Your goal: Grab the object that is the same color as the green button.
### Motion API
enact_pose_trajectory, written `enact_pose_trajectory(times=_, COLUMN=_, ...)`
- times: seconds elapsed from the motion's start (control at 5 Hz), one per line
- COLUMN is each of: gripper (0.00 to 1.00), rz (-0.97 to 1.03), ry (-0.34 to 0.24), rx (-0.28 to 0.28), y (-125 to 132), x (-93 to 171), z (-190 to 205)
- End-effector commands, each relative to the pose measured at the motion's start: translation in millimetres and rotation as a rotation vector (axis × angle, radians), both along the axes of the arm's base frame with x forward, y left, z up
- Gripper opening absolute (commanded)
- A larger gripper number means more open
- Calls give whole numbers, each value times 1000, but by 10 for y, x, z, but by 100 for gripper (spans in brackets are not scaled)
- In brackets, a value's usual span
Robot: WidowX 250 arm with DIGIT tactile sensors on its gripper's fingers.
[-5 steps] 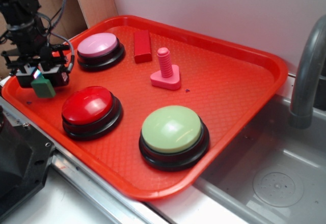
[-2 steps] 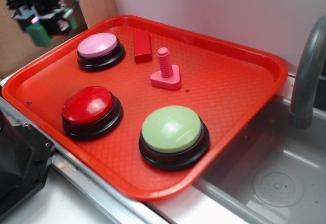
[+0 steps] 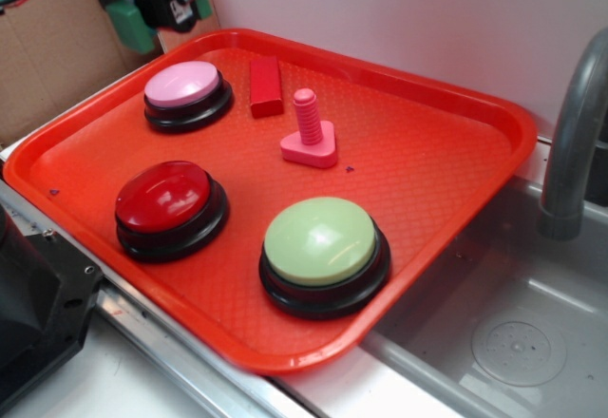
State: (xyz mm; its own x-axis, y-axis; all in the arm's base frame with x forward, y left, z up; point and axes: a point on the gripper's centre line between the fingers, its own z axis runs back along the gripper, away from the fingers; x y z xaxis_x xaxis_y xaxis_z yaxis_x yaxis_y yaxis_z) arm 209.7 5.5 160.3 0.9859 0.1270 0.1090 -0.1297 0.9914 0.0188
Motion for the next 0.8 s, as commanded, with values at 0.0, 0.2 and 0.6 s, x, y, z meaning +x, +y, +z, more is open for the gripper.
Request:
enact_pose_trajectory(times=0.0, gripper=0, rz=14, ry=-57, rx=-29, y=208, x=-96, z=520)
enact_pose_trajectory(times=0.2, gripper=0, rz=15, ry=-69, rx=-32, y=214, x=-99, z=634)
enact_pose_trajectory(times=0.6, gripper=0, rz=9, ry=-69, rx=-22, y=238, x=-123, z=684)
